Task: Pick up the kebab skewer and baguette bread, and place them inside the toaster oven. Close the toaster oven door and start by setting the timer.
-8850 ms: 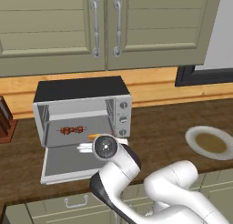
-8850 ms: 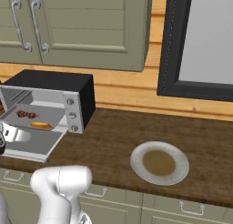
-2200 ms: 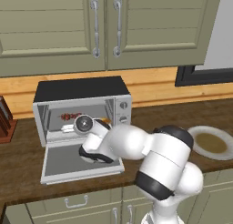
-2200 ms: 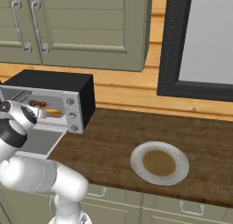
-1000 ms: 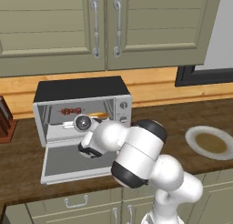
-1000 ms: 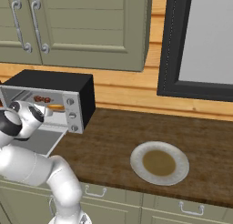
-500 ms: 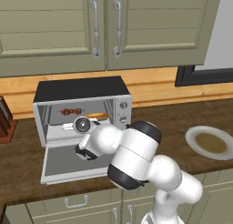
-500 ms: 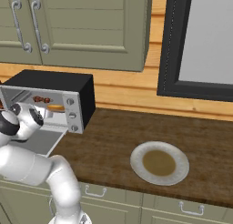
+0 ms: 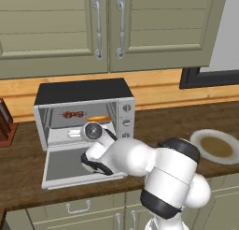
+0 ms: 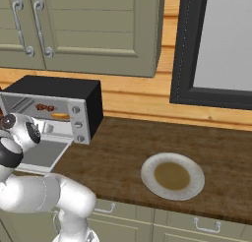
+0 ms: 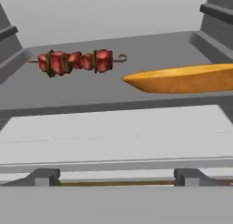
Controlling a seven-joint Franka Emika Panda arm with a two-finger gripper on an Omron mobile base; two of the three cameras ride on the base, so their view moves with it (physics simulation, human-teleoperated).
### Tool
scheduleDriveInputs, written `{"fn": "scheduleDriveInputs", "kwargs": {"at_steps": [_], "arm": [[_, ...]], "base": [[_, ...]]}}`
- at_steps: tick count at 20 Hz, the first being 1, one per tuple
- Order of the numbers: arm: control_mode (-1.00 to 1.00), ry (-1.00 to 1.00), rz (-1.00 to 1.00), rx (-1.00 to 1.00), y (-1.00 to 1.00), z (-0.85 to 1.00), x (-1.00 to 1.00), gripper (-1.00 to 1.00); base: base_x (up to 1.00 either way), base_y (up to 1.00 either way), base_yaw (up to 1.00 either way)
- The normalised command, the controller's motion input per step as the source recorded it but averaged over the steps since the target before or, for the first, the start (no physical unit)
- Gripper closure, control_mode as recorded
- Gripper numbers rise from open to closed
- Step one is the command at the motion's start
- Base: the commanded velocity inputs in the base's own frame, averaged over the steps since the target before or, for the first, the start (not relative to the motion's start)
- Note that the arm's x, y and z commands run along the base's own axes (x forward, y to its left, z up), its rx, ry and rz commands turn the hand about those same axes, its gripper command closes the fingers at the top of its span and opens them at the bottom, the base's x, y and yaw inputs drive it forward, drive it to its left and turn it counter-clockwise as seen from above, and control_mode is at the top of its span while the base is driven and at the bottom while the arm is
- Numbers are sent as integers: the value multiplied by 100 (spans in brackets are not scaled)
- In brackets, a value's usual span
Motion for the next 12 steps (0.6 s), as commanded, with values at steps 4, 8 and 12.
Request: {"fn": "scheduleDriveInputs", "kwargs": {"at_steps": [4, 8, 12], "arm": [[-100, 9, -11, 2, 10, 74, -46, -100], [-100, 4, -10, 0, 1, 20, -79, -100], [-100, 0, -7, 0, 0, 0, -100, -100]], "base": [[0, 0, 0], [0, 0, 0], [0, 0, 0]]}}
